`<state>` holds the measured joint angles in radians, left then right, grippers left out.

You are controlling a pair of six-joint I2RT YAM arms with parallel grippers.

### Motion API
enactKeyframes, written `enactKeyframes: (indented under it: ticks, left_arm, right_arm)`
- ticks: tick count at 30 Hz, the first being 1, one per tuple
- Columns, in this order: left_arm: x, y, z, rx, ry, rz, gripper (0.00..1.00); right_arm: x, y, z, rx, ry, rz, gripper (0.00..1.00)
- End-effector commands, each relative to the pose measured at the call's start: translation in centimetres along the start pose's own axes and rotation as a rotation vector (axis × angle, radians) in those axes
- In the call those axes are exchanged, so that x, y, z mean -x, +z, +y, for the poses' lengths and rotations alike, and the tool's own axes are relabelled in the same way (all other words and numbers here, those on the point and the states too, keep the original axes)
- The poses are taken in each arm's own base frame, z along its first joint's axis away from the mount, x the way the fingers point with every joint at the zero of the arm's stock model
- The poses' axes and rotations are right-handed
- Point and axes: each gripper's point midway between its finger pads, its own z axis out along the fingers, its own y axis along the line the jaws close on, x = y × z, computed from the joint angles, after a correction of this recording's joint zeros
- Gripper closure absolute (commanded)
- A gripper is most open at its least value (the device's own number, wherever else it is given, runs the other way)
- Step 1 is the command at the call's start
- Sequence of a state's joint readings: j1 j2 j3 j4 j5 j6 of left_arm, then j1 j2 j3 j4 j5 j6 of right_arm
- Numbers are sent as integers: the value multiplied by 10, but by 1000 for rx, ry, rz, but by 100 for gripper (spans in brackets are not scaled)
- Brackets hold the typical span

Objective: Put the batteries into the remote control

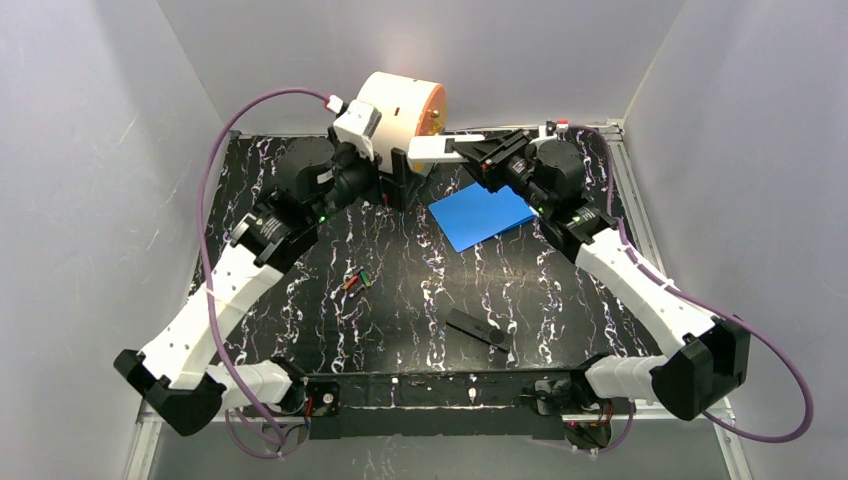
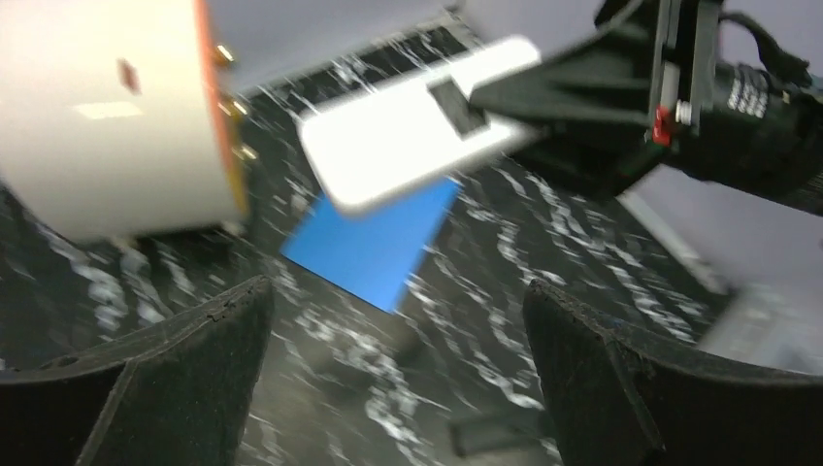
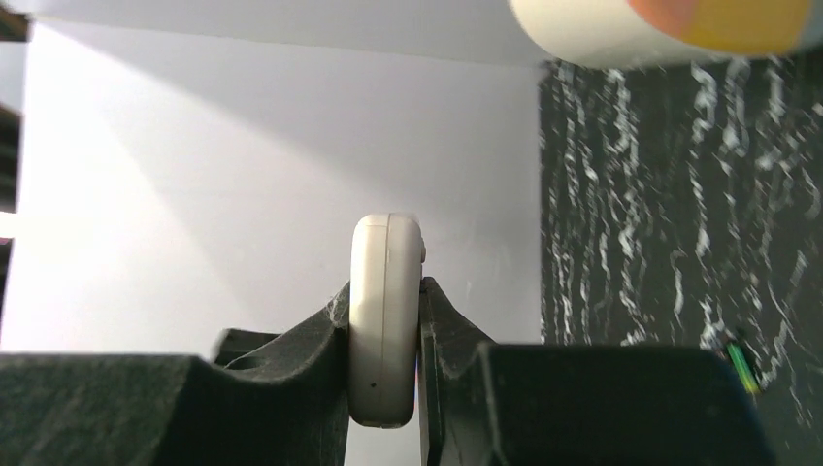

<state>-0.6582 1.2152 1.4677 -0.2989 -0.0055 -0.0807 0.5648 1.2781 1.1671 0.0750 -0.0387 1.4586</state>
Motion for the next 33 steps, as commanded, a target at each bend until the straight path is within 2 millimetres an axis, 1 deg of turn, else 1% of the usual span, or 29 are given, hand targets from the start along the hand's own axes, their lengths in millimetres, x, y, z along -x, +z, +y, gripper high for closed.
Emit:
enactKeyframes:
  ticks: [1, 3, 4, 6, 8, 9, 10, 12, 15, 17, 19, 20, 23, 24, 26, 30, 32, 33]
  left_arm:
    - [-30, -21, -43, -139, -484, 139, 2]
    - [-24, -25, -51, -170, -608, 146, 2]
    - [-19, -27, -56, -192, -670, 144, 1]
    - [-2, -27, -67, -283, -786, 112, 1]
    - [20, -28, -81, -411, -888, 52, 2]
    - [31, -29, -87, -478, -913, 19, 2]
    - [37, -29, -91, -518, -931, 9, 2]
    - [44, -29, -93, -543, -924, -10, 1]
    - [58, -28, -89, -533, -919, -77, 2]
    - [64, -26, -79, -489, -936, -132, 2]
    - [68, -24, -71, -452, -955, -182, 3]
    - [68, -21, -67, -433, -974, -192, 5]
    - [56, -5, -58, -375, -1072, -173, 12]
    - [50, 0, -56, -358, -1110, -162, 14]
    - [48, 4, -52, -355, -1175, -180, 17]
    - [57, 3, -49, -365, -1177, -234, 23]
    - [61, 2, -46, -360, -1163, -257, 27]
    - [63, 2, -45, -356, -1161, -268, 31]
  right_arm:
    - [13, -28, 77, 329, -143, -91, 74]
    - [10, -40, 93, 438, -163, -90, 73]
    - [7, -43, 98, 472, -170, -80, 73]
    - [2, -45, 102, 494, -191, -51, 73]
    - [-6, -50, 108, 536, -216, -13, 73]
    - [-10, -52, 110, 553, -226, 5, 73]
    - [-12, -54, 110, 557, -231, 17, 73]
    - [-14, -55, 104, 540, -229, 26, 73]
    - [-15, -60, 99, 552, -204, 30, 72]
    - [-18, -61, 98, 570, -189, 48, 72]
    - [-22, -60, 93, 564, -173, 64, 72]
    - [-24, -61, 92, 569, -170, 70, 72]
    - [-31, -63, 97, 605, -164, 96, 71]
    - [-34, -62, 98, 610, -157, 109, 71]
    - [-36, -56, 95, 594, -145, 126, 71]
    - [-35, -50, 84, 578, -93, 128, 70]
    - [-34, -48, 81, 564, -86, 121, 70]
    - [-34, -49, 80, 558, -89, 121, 70]
